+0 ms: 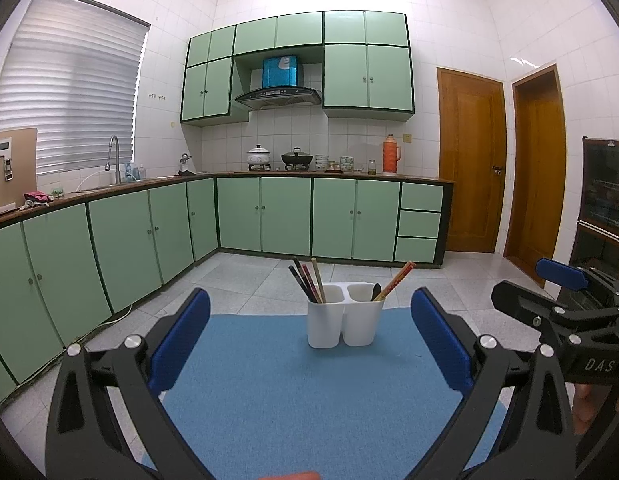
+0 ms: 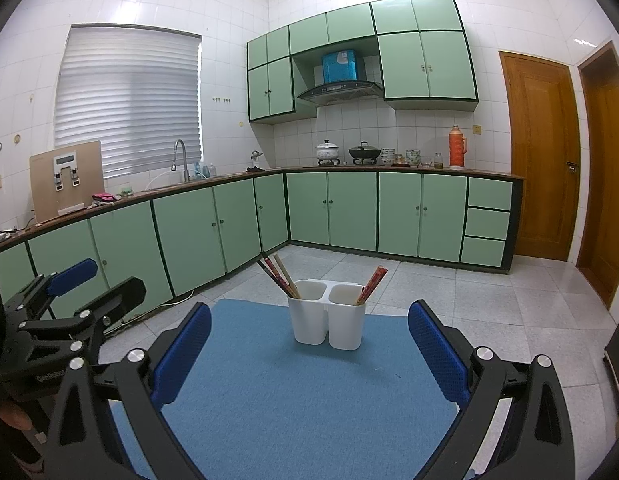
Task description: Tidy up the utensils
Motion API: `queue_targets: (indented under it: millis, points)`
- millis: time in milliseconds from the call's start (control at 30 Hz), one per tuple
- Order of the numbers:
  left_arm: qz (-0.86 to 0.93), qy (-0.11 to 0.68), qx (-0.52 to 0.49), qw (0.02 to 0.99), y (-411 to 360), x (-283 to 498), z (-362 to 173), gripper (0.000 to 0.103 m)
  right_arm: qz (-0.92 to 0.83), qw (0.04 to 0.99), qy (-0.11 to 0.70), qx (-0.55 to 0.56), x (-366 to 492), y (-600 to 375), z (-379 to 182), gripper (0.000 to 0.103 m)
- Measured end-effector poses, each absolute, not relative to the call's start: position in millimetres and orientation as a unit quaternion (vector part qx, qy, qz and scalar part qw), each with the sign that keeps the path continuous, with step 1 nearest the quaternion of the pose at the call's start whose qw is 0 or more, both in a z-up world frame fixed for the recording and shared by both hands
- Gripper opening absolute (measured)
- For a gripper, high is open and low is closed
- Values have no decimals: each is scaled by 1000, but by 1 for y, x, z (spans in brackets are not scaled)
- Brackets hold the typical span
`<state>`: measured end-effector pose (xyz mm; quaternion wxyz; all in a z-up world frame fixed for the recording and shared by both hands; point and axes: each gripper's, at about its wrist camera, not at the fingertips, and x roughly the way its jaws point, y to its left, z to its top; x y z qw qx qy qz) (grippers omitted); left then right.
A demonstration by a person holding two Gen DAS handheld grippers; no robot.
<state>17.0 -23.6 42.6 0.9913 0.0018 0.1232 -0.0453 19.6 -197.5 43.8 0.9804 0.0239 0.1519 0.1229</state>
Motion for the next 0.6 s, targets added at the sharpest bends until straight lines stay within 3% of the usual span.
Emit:
queue_targets:
  millis: [600]
  points:
    - [-45,122,0,992,-24,16,43,98,123,980,152,24,19,-197,43,97]
